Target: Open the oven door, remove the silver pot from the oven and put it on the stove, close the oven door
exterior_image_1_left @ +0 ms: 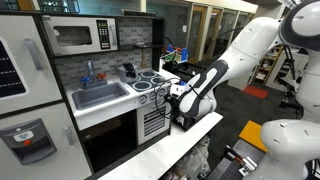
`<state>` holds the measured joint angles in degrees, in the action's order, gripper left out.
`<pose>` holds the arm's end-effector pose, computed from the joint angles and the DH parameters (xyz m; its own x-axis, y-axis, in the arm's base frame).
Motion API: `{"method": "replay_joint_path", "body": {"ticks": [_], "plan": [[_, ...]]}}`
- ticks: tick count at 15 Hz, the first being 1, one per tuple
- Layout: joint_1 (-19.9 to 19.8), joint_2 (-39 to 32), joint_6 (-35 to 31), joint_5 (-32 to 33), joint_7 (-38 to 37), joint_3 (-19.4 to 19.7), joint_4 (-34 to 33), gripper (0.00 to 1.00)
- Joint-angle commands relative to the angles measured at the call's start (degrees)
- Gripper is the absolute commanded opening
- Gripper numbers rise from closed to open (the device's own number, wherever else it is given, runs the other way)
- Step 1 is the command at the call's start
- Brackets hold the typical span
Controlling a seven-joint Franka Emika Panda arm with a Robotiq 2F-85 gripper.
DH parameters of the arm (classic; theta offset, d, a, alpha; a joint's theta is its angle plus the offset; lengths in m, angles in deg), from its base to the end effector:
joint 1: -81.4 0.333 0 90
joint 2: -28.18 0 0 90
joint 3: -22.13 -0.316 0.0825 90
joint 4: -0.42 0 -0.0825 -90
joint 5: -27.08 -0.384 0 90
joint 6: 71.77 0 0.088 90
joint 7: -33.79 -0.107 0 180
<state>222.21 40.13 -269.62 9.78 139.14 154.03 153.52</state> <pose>0.4562 0.0428 0.2582 -0.0739 0.9930 0.0923 0.8158 0.0070 0.5782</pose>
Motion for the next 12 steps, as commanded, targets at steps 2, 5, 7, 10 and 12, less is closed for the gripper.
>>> {"method": "replay_joint_path", "body": {"ticks": [2, 5, 7, 10, 12], "plan": [[12.12, 4.31, 0.0, -3.24, 6.04, 10.55, -5.86, 1.0], [10.6, 6.81, -0.02, -3.45, 9.04, 9.13, -7.79, 1.0], [10.24, 6.88, -0.19, -3.78, 10.6, 8.66, -7.75, 1.0], [9.99, 6.41, -0.19, -4.81, 13.1, 8.34, -6.99, 1.0], [9.99, 6.04, -0.2, -5.63, 15.05, 8.09, -5.99, 1.0]]}}
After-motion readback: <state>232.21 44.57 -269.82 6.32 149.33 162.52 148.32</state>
